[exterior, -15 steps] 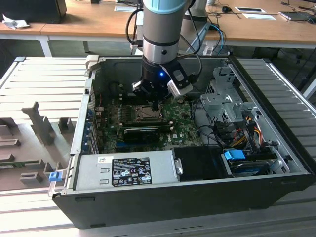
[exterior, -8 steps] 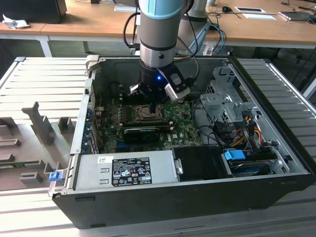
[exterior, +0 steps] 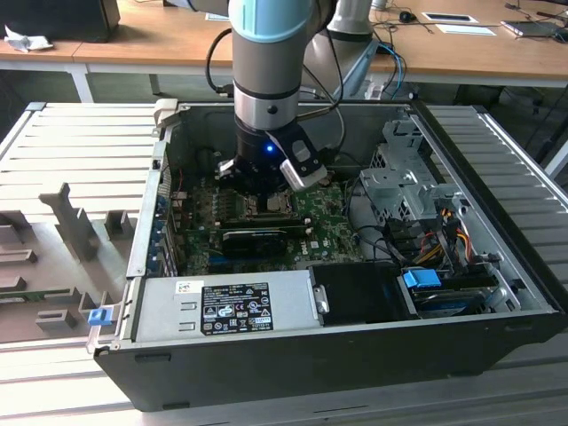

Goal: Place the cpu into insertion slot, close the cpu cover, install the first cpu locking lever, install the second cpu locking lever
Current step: 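Install the second cpu locking lever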

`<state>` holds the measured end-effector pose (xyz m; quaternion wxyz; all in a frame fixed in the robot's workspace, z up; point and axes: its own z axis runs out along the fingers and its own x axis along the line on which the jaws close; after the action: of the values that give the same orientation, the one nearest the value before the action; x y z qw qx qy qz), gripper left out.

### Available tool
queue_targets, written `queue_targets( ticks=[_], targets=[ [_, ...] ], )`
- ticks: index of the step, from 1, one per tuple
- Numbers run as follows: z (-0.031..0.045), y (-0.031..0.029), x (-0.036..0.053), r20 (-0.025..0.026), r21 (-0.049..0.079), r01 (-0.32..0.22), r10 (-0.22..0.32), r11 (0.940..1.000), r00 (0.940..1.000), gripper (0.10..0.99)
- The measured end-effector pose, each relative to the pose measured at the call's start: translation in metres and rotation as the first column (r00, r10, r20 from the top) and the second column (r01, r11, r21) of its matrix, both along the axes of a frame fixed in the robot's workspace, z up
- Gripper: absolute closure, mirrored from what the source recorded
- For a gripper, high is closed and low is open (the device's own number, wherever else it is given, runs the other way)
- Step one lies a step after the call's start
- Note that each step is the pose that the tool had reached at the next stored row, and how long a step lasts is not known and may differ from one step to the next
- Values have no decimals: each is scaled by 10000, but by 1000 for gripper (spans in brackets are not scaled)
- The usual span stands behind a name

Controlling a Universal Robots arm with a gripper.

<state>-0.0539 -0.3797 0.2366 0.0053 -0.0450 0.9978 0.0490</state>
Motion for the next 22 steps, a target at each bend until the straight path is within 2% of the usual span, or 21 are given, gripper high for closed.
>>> queue_targets(
  ticks=[2, 4, 12, 16, 18, 20, 21, 22],
  targets=[
    [-5, -27, -39, 0, 1, -8, 8, 10000, 10000, 980],
    [-16, -30, -127, 1, 15, -38, 38, 10000, 10000, 980],
    [-162, -31, -146, 2, 141, -61, 61, 9999, 10000, 980],
    [-192, -64, -161, 13, 341, -60, 59, 9994, 10000, 980],
    [-203, -93, -201, 54, 526, -61, 58, 9986, 10000, 980],
    [-216, -107, -217, 84, 787, -63, 56, 9969, 9999, 980],
    [-229, -106, -218, 87, 862, -63, 55, 9963, 9999, 980],
    [-252, -106, -222, 92, 884, -62, 54, 9961, 9999, 980]
  ],
)
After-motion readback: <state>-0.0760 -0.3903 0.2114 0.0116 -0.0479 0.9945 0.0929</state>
